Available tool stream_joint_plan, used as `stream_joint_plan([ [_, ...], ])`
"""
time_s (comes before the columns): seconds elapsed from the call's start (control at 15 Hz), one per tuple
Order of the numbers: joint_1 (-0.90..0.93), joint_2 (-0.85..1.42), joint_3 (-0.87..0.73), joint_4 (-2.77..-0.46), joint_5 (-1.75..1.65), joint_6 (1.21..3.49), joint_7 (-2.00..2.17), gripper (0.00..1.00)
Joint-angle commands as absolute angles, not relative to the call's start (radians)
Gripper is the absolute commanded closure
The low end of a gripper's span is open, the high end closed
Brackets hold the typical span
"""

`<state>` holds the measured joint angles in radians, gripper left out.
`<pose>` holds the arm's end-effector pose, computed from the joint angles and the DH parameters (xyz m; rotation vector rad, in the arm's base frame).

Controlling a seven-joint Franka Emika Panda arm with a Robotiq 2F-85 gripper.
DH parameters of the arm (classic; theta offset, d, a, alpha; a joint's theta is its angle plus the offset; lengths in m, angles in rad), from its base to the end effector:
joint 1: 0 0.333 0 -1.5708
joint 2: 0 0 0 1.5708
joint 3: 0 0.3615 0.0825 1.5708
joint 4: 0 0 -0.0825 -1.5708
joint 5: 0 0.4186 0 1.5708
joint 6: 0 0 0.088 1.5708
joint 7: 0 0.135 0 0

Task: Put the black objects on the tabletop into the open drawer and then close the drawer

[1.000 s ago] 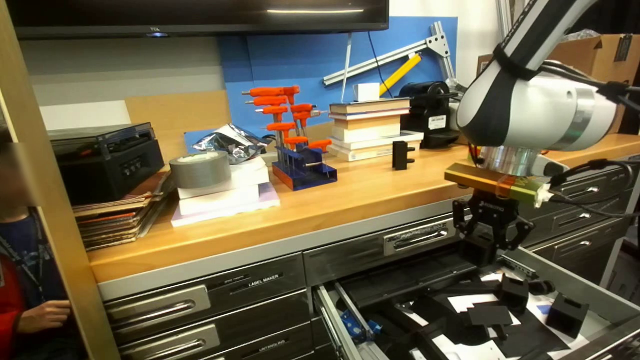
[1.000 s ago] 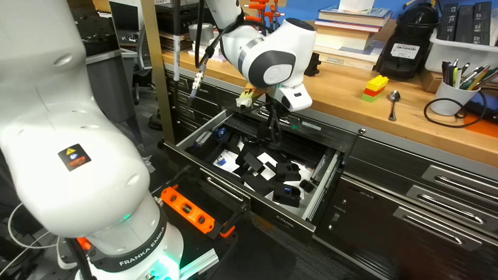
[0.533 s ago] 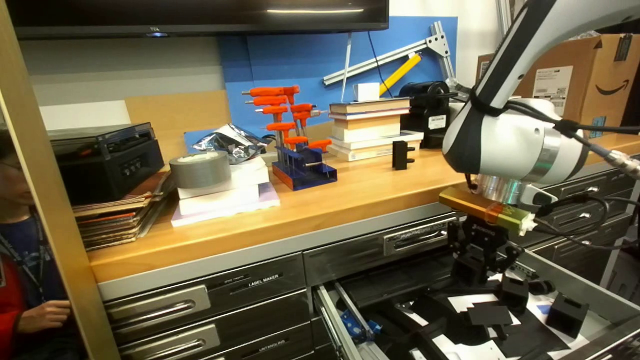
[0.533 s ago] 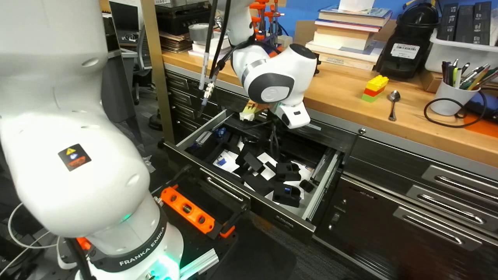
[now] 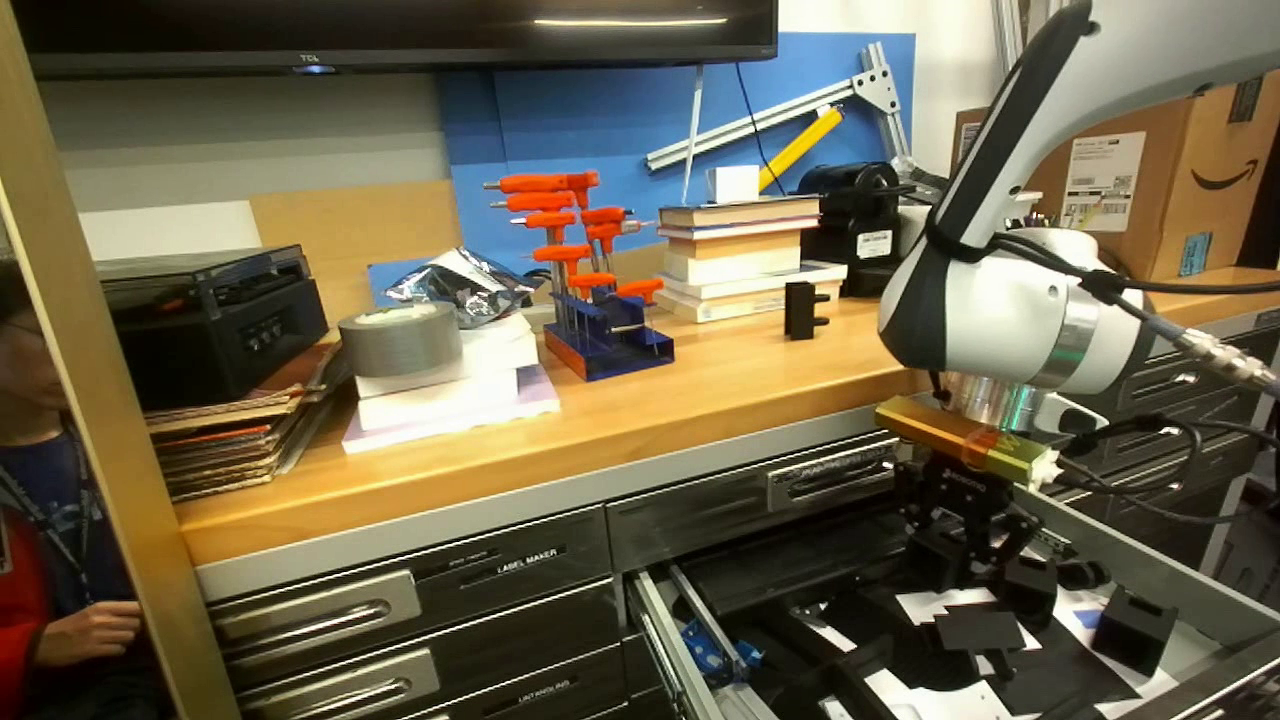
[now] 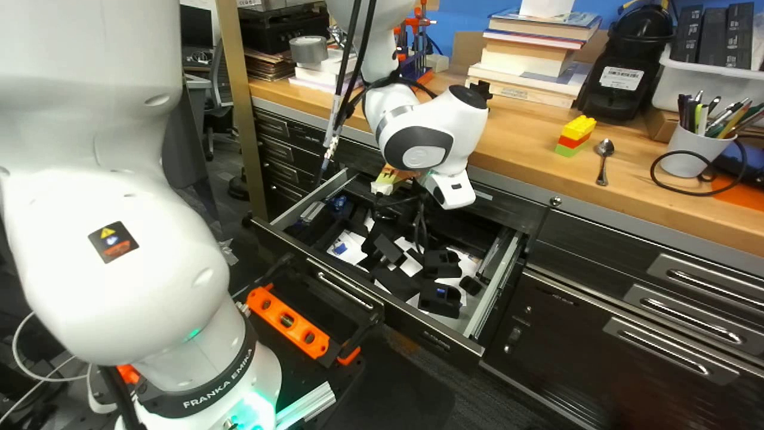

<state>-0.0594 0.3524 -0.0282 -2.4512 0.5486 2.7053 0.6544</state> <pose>0.4871 -0.0558 0.1323 -2.4096 1.7400 0.2139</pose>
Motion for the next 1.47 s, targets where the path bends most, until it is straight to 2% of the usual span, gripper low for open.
stream_joint_plan([
  [0.0, -0.075, 0.360, -0.017, -2.440, 0.603, 2.726, 0.627, 0.19],
  [0.13, -0.072, 0.364, -0.020, -2.437, 0.612, 2.723, 0.627, 0.13],
  [0.2, -0.071, 0.364, -0.021, -2.436, 0.615, 2.722, 0.627, 0.05],
  [0.33, -0.067, 0.360, -0.021, -2.439, 0.615, 2.723, 0.626, 0.00],
  [0.87, -0.029, 0.102, -0.057, -2.609, 0.540, 2.775, 0.643, 0.00],
  [1.2, -0.010, -0.108, -0.064, -2.715, 0.277, 2.823, 0.795, 0.00],
  [1.4, -0.058, -0.213, -0.009, -2.738, 0.079, 2.872, 0.930, 0.00],
])
